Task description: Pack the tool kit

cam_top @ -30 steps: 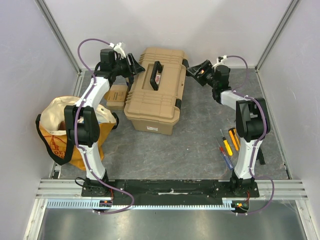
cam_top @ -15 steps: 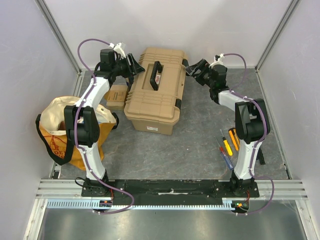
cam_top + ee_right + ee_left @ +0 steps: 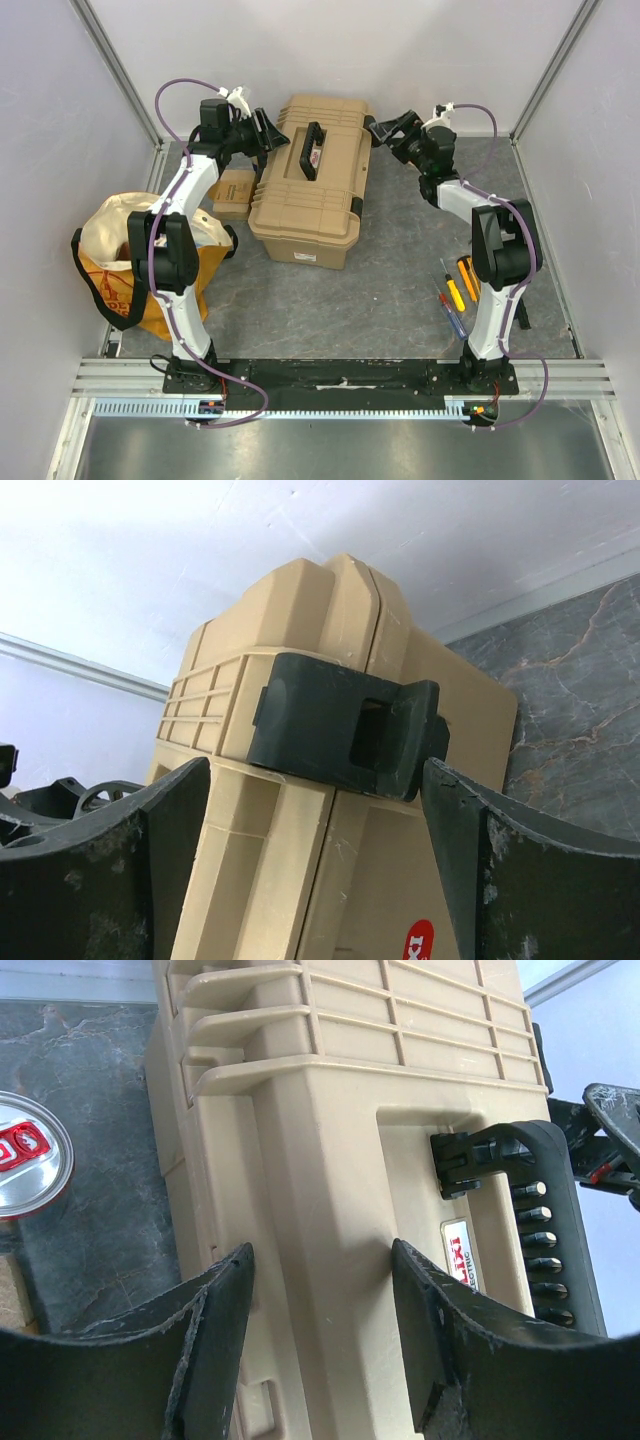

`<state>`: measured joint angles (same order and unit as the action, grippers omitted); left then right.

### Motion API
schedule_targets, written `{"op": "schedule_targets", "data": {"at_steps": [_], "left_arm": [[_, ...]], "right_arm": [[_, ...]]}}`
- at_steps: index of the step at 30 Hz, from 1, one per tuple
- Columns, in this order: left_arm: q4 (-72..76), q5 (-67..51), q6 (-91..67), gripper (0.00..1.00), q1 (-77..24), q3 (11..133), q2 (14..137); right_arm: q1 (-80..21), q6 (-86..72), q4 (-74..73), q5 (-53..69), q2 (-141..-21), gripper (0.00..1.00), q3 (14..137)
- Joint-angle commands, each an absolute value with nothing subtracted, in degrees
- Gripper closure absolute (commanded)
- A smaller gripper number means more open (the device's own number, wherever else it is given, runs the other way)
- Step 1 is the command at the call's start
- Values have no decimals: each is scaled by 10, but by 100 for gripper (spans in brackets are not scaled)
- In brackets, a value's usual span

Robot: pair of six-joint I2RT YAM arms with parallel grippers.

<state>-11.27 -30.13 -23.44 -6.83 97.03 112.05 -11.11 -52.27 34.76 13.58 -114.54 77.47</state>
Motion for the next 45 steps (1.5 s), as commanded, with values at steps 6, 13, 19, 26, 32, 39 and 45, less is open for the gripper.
{"op": "schedule_targets", "data": {"at_steps": [6,13,19,26,32,39,45], "left_arm": [[-173,-296,-204,37,-72,938,1126],[-173,-296,-201,37,-72,933,1126],[-176,-293,-203,37,-73,927,1125],[-185,-276,-202,37,-73,929,1123],[-198,-261,-198,37,-72,938,1124],[-240,-258,-196,36,-72,1002,1122],[-272,-258,-195,28,-72,1077,1106]], "right_arm": [[-136,-466,232,108,-1160,8,906],[-150,-438,137,81,-1196,7,968],[-155,-421,38,47,-1231,9,1031],[-150,-405,-27,-53,-1197,12,993],[-125,-406,-53,-89,-1158,13,967],[-113,-367,-77,-78,-1092,8,930],[-112,-357,-80,85,-1030,7,869]]}}
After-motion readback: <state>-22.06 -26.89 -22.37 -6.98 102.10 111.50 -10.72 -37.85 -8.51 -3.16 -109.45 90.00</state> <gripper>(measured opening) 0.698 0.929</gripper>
